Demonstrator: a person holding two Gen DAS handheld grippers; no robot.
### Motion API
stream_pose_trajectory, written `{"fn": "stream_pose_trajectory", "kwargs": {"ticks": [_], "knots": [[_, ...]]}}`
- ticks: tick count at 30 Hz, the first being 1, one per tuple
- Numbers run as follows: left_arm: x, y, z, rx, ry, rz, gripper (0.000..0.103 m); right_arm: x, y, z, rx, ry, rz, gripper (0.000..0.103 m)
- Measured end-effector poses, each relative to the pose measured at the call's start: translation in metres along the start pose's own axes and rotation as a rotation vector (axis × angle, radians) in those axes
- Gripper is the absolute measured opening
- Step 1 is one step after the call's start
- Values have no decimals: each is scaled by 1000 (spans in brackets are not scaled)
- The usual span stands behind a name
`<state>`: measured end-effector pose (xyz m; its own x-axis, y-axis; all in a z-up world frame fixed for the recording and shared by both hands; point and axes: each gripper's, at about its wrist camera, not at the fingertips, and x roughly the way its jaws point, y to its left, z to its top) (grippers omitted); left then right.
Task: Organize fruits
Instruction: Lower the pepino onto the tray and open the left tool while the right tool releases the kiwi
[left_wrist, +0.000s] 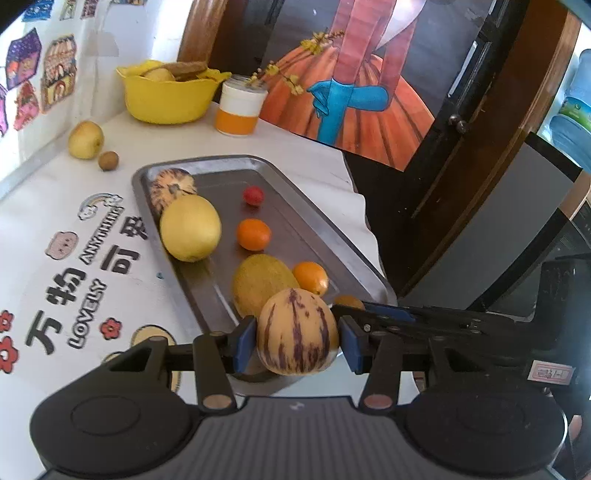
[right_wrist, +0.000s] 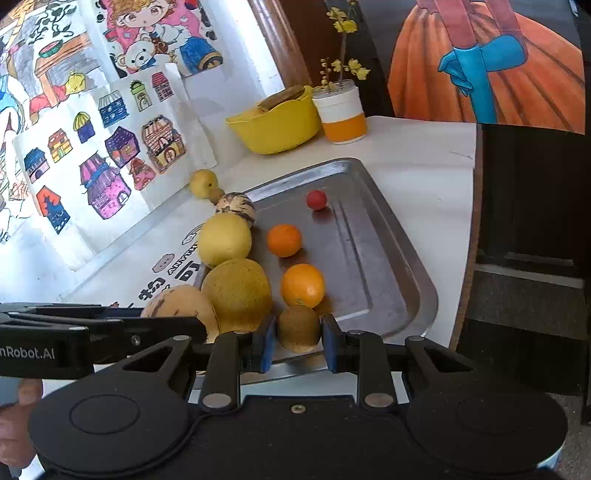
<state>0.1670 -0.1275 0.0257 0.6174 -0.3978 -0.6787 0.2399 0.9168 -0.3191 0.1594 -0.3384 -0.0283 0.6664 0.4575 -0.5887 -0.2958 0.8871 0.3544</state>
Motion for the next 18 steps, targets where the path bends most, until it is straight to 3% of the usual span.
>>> {"fn": "stream_pose_trajectory", "kwargs": {"ticks": [7,18], "knots": [[16,-5,-3,17,21,2,52,2,-8,1,21,-5,-10,28],[35,7,4,12,32,73,52,17,-13,6,34,8,-2,28]]}}
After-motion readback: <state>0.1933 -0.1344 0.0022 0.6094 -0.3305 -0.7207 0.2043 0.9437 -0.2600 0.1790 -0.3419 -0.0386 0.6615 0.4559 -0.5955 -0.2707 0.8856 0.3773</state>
